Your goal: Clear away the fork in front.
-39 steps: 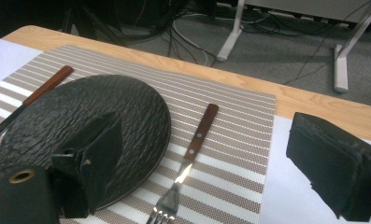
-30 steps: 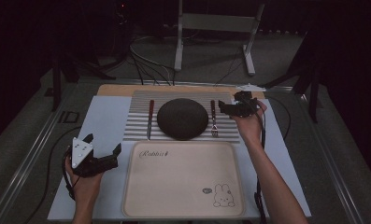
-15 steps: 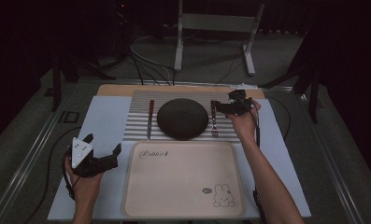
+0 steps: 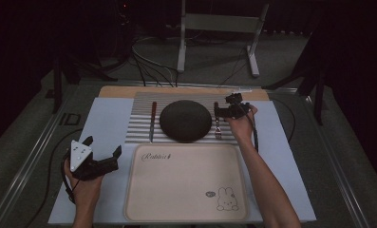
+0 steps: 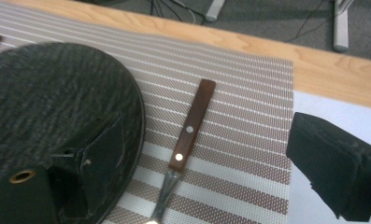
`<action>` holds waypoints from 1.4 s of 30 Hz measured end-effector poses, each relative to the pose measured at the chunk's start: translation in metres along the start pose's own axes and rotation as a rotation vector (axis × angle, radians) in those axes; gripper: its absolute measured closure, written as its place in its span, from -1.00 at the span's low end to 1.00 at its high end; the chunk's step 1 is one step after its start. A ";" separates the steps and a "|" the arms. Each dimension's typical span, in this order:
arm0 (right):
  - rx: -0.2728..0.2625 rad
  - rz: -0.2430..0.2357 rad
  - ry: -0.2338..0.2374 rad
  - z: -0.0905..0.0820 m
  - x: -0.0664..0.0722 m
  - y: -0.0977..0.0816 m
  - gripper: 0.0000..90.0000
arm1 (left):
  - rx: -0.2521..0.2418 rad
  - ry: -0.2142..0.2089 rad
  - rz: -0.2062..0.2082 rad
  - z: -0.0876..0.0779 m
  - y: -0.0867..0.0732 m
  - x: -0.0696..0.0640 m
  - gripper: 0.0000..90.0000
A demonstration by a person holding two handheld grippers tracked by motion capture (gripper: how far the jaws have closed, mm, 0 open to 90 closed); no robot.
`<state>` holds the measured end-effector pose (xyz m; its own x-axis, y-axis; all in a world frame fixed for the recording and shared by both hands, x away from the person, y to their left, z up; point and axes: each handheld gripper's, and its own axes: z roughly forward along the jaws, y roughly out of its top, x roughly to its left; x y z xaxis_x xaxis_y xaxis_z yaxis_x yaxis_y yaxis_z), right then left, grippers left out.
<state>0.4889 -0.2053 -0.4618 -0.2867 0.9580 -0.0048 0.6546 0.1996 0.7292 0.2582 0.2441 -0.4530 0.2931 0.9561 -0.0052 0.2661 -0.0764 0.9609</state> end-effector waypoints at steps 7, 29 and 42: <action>0.040 0.010 0.000 0.020 0.001 -0.006 -0.75 | -0.005 0.003 -0.015 -0.002 0.000 0.002 -1.00; 0.183 -0.025 0.017 0.054 0.007 -0.018 0.66 | 0.002 -0.010 -0.007 0.000 -0.001 -0.002 -1.00; 0.306 -0.099 0.053 0.026 -0.004 -0.031 0.72 | 0.014 -0.011 0.009 0.003 -0.001 -0.005 -1.00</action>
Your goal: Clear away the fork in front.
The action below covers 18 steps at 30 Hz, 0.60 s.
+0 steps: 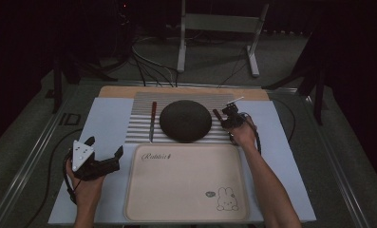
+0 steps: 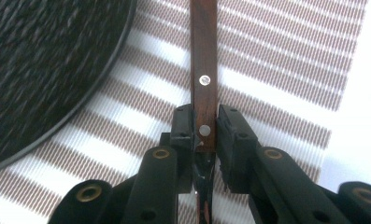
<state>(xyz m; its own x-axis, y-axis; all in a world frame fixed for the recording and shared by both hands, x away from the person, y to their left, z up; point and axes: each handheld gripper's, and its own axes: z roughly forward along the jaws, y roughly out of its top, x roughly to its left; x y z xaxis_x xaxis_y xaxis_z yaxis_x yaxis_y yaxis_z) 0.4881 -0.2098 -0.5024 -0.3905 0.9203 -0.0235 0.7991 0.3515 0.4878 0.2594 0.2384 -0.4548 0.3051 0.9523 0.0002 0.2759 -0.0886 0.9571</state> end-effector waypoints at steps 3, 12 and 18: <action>0.016 0.018 0.018 -0.002 -0.001 -0.002 0.70 | 0.001 -0.002 0.005 0.000 0.000 -0.001 -1.00; 0.028 0.015 0.011 0.003 0.001 0.007 0.61 | 0.007 -0.003 0.009 0.001 0.000 -0.001 -1.00; 0.057 0.017 0.006 0.004 0.003 0.011 0.69 | 0.008 -0.003 0.008 0.001 0.000 -0.001 -1.00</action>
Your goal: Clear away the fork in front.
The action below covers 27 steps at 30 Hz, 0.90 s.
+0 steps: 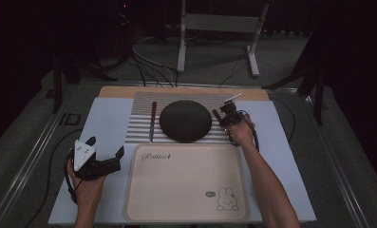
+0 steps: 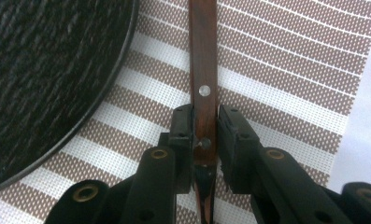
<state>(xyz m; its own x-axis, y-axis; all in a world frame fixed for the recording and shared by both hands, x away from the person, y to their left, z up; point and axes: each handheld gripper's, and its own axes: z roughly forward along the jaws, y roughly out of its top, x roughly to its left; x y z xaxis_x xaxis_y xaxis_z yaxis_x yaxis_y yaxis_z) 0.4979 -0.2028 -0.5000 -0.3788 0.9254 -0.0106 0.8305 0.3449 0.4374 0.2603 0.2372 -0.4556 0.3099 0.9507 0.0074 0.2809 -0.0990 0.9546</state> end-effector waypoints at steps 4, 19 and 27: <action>0.054 -0.008 0.005 -0.001 0.001 0.004 0.70 | -0.001 -0.002 0.003 0.000 0.000 -0.001 -1.00; -0.188 -0.029 -0.015 -0.025 -0.006 -0.018 0.72 | 0.011 -0.003 0.008 0.003 -0.001 -0.002 -1.00; -0.453 -0.093 0.032 -0.059 -0.005 -0.042 0.72 | 0.020 -0.008 0.014 0.005 -0.001 -0.004 -1.00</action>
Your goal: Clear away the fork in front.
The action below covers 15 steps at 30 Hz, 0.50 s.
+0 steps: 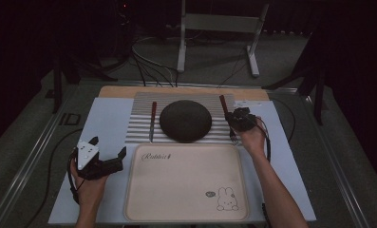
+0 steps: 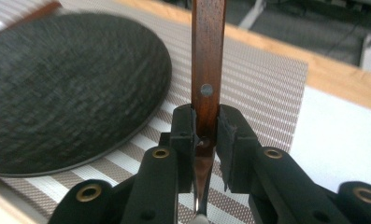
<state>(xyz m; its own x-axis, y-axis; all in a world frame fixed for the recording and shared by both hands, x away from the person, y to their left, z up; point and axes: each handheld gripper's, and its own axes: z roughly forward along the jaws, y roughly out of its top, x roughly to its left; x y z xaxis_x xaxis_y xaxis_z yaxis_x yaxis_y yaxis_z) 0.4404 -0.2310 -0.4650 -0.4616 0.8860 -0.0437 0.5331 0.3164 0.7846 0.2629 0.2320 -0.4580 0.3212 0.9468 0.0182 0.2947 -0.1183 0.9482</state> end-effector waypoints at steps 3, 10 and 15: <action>-0.059 0.012 0.003 -0.012 -0.001 -0.002 0.72 | -0.003 0.001 0.003 0.000 0.000 -0.001 -1.00; -0.148 0.007 0.000 -0.034 0.002 -0.003 0.72 | -0.002 0.001 0.004 0.000 0.000 -0.001 -1.00; -0.205 -0.014 -0.021 -0.046 0.006 -0.001 0.72 | -0.001 0.001 0.003 0.000 0.000 -0.001 -1.00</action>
<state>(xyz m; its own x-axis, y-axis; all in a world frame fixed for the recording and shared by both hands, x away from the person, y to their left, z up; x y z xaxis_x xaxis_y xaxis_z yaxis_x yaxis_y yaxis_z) 0.4048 -0.2419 -0.4380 -0.4516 0.8897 -0.0669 0.3701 0.2551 0.8933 0.2628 0.2308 -0.4583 0.3210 0.9468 0.0214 0.2930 -0.1208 0.9485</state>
